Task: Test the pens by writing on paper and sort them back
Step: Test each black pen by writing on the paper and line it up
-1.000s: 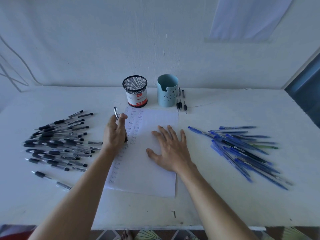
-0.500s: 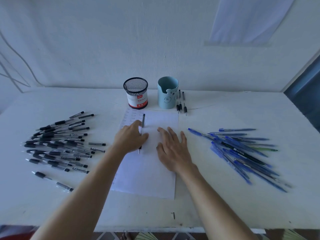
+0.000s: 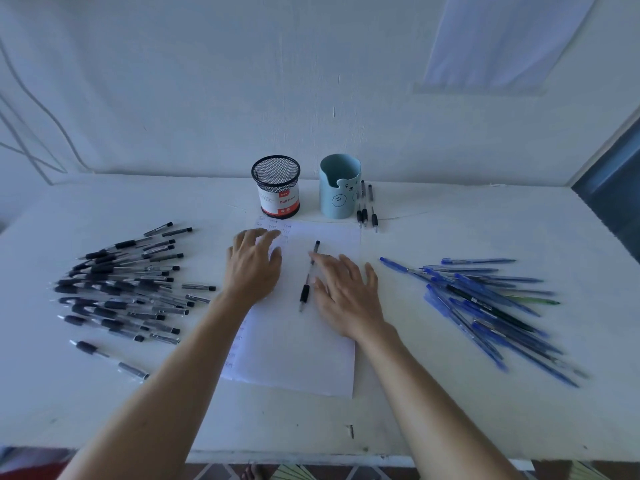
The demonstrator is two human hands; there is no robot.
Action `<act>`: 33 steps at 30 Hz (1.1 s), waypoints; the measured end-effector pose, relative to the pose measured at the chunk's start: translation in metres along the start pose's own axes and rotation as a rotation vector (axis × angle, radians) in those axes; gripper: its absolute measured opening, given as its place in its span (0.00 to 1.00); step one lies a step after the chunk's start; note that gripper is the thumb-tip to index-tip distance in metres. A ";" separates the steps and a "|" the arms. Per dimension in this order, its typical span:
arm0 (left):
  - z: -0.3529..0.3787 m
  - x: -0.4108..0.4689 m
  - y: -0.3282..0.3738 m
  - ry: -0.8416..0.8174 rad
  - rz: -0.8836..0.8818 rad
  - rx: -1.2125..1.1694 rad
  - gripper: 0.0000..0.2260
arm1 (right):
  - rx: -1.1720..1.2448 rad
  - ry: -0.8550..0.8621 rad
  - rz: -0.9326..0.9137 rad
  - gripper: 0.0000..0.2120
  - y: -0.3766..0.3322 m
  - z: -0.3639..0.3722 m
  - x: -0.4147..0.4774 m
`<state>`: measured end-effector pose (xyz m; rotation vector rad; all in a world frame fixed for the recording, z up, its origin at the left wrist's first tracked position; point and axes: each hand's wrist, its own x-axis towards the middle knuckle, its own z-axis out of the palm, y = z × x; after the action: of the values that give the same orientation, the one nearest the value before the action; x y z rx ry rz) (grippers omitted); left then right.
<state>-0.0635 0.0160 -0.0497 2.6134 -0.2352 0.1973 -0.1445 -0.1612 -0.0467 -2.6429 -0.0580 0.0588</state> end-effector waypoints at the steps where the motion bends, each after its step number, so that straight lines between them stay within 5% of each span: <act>1: 0.002 0.000 -0.003 -0.044 0.006 0.036 0.19 | -0.010 -0.001 0.013 0.21 -0.001 0.000 0.002; 9: 0.004 -0.003 -0.004 -0.073 0.047 0.146 0.25 | -0.045 0.223 0.160 0.12 -0.022 0.009 0.021; 15: 0.006 -0.003 -0.005 -0.075 0.040 0.146 0.22 | 0.269 0.322 0.211 0.13 -0.014 0.001 0.028; 22: 0.006 -0.004 -0.004 -0.083 0.038 0.169 0.23 | 0.489 0.627 0.336 0.11 0.033 -0.055 0.056; 33: 0.009 -0.002 -0.008 -0.067 0.053 0.185 0.23 | 0.473 0.475 0.456 0.21 0.080 -0.095 0.122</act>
<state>-0.0634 0.0186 -0.0616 2.8021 -0.3245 0.1569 -0.0154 -0.2709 -0.0053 -2.0856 0.6361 -0.3570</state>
